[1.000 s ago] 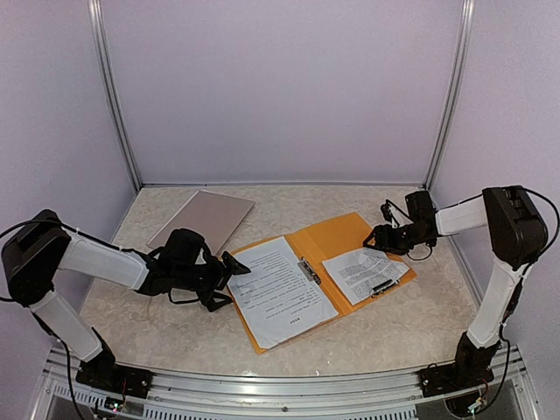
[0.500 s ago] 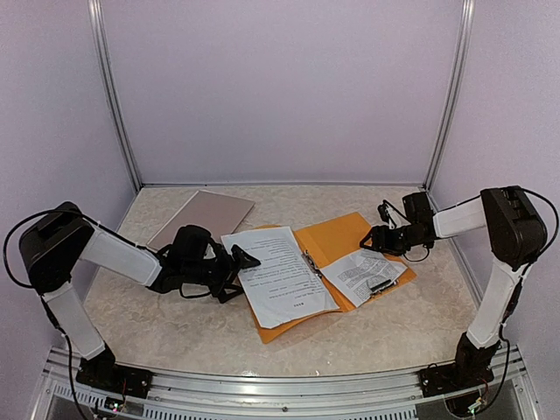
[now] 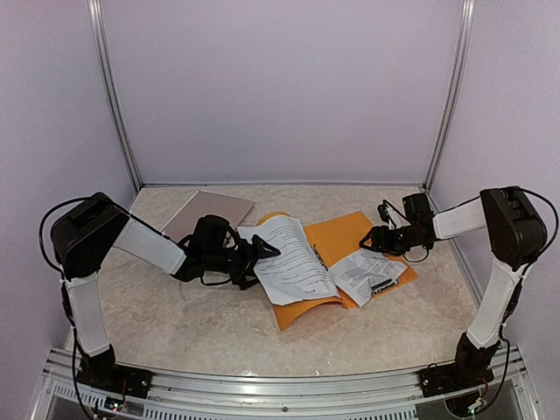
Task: Put the files into the folder
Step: Close the folder with files at the center of the board.
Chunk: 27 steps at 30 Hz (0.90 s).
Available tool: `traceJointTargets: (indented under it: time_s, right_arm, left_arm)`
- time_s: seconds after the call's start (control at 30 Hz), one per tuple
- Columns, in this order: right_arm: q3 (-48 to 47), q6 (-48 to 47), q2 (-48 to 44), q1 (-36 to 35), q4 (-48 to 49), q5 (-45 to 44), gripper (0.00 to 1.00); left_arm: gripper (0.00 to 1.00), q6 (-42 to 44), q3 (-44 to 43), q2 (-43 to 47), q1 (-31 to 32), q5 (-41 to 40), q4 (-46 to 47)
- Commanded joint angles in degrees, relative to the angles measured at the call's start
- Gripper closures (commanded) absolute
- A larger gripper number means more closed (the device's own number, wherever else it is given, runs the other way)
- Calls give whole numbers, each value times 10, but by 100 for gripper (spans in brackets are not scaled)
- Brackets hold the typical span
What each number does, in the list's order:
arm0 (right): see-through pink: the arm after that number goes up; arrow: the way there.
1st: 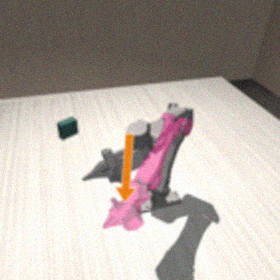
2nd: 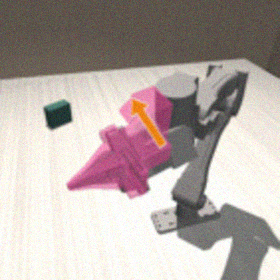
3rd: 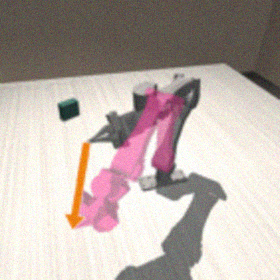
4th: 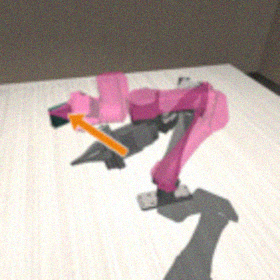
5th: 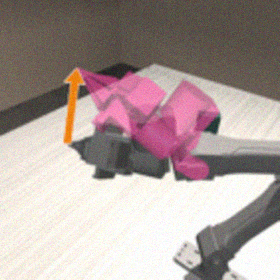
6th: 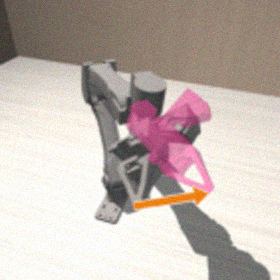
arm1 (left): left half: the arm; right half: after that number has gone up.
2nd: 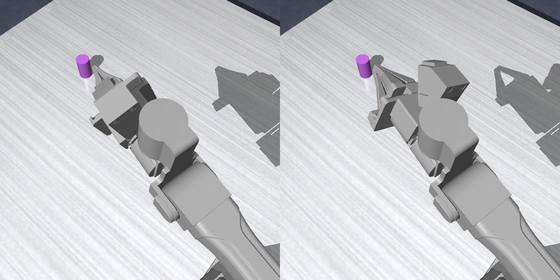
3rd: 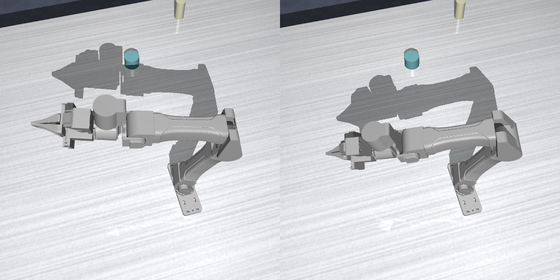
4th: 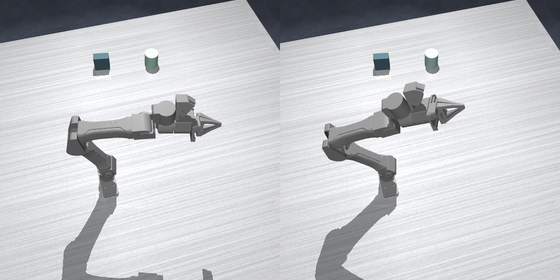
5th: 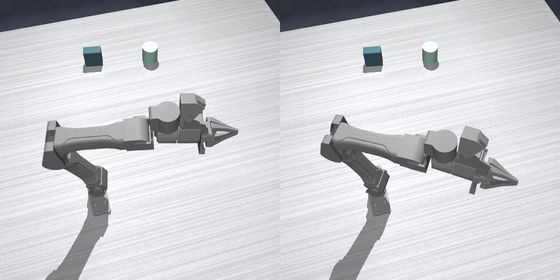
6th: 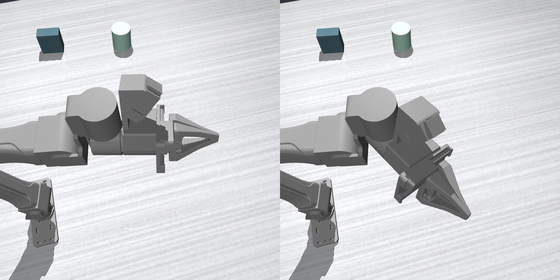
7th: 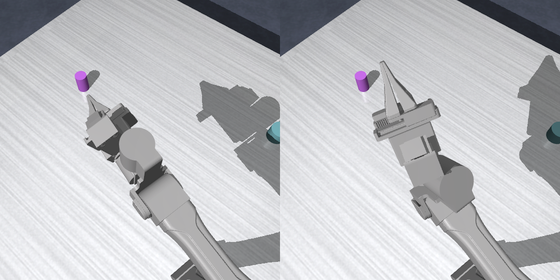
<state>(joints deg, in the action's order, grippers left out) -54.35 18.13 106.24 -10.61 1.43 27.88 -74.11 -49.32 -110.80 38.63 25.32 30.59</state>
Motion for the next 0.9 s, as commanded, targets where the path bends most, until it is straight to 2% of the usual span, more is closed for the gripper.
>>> traceJointTargets:
  time_s: [0.0,0.6,0.87]
  right_arm:
    - [30,12,24,-10,-79,-13,30]
    - [24,5,34,-10,-82,-12,30]
    - [11,1,37,-10,-90,-13,30]
  left_arm:
    - [5,49,-77,-22,13,25,-32]
    - [5,138,-299,-59,25,45,-168]
    - [6,175,-412,-109,35,67,-217]
